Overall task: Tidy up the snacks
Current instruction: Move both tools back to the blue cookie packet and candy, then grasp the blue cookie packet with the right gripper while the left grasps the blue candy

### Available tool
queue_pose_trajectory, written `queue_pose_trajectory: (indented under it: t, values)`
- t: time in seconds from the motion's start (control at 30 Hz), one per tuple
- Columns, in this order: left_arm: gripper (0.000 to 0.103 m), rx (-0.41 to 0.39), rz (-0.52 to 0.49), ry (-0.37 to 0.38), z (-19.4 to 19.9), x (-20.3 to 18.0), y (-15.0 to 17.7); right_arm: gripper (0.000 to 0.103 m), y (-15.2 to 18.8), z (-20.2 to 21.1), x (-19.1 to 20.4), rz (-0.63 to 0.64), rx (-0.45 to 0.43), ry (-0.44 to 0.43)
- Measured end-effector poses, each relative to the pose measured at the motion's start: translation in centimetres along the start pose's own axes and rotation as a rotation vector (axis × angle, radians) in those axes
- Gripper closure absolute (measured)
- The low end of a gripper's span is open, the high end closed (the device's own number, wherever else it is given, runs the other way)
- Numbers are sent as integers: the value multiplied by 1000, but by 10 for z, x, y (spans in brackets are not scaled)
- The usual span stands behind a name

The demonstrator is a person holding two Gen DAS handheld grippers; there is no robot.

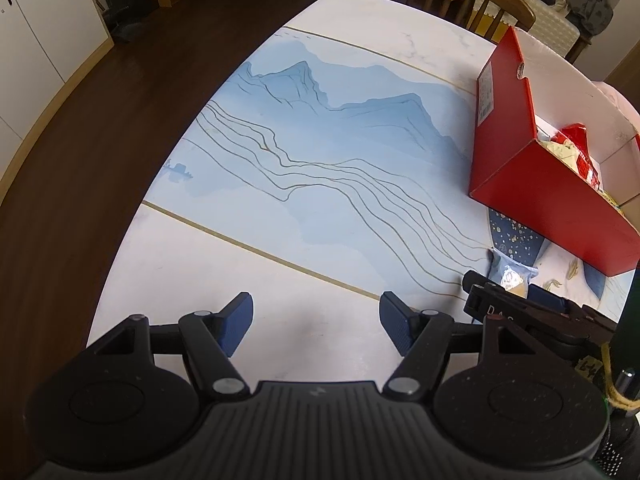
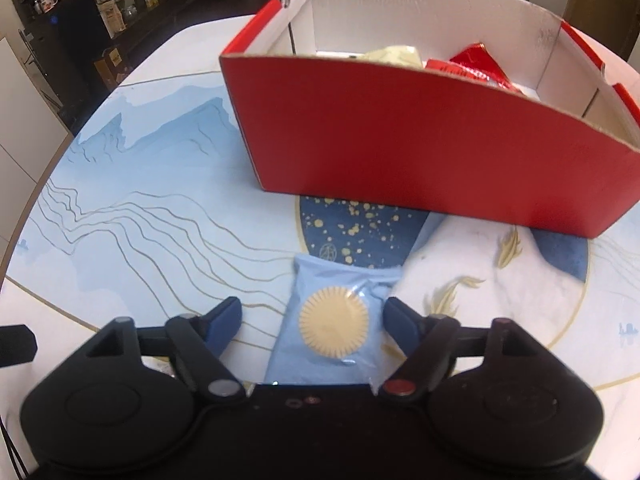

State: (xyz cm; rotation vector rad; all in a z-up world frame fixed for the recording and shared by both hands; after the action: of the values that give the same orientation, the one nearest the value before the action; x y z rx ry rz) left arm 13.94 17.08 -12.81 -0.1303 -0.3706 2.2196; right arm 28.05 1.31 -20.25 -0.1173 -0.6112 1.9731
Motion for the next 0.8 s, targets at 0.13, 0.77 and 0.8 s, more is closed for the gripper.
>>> queue_pose_trajectory:
  t: [0.13, 0.77, 0.8]
  values:
    - [34, 6, -11, 4, -1, -2, 1, 42, 2, 3, -1, 15, -16, 14]
    - [34, -155, -790, 184, -10, -98, 22, 57, 46, 56, -61, 11, -13, -138]
    - [34, -153, -835, 189, -13, -101, 26, 57, 50, 60, -63, 10, -14, -148]
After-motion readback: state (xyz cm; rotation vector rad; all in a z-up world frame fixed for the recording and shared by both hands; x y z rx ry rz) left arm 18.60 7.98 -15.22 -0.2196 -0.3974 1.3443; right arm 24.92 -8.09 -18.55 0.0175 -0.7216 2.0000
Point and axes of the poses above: each gripper's, at about its wrist camera, not at the fingertips, and z roughly against the way its jaws point, x to its left, y to its underside, the point moved 4 cm from there along -z, roughly the way its jaws point, and after that the axes turned 7 degrees about -y, right-handed, at the moved point
